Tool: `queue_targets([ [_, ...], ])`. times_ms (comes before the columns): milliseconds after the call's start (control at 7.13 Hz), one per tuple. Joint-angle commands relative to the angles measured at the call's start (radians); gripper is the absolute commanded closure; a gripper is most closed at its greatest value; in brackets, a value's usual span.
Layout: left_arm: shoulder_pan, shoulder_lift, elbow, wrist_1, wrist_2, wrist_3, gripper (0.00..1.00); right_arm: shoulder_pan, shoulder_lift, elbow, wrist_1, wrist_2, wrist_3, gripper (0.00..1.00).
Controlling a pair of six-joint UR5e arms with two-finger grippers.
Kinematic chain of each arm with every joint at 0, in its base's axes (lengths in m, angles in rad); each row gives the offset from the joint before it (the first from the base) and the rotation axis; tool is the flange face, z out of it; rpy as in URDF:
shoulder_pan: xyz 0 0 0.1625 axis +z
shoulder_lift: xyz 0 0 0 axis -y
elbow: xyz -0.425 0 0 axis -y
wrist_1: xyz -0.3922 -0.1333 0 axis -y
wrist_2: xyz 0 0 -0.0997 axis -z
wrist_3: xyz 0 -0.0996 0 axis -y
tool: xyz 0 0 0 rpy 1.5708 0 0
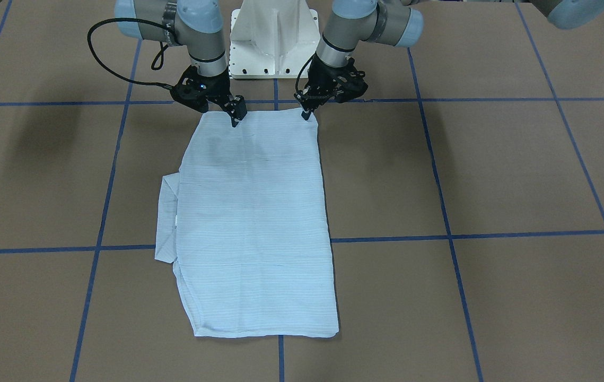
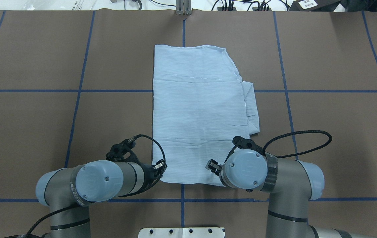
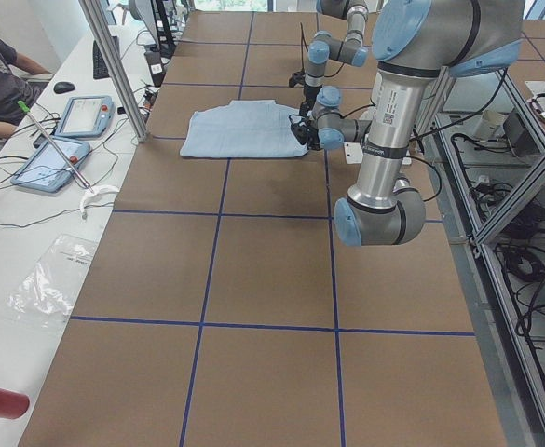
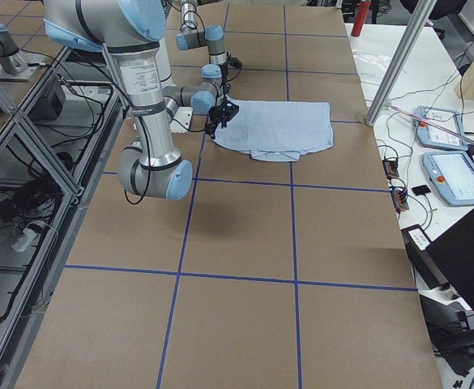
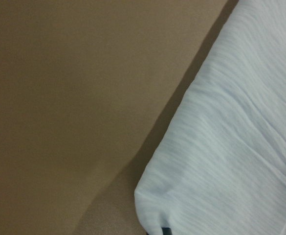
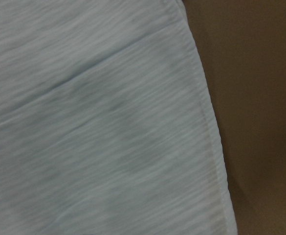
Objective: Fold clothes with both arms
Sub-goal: 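Grasp the near corners of the folded shirt with both grippers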
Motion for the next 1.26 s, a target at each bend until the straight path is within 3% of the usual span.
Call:
queue_targets([
  [0, -0.001, 0.000, -0.001, 0.000, 0.001, 0.000, 1.00, -0.002, -0.008, -0.001, 0.000, 0.001, 0.000, 0.00],
  [1121, -0.002, 0.000, 0.001, 0.000, 0.002, 0.000, 1.00, -0.034, -0.028, -0.004, 0.000, -0.002, 0.002, 0.00],
])
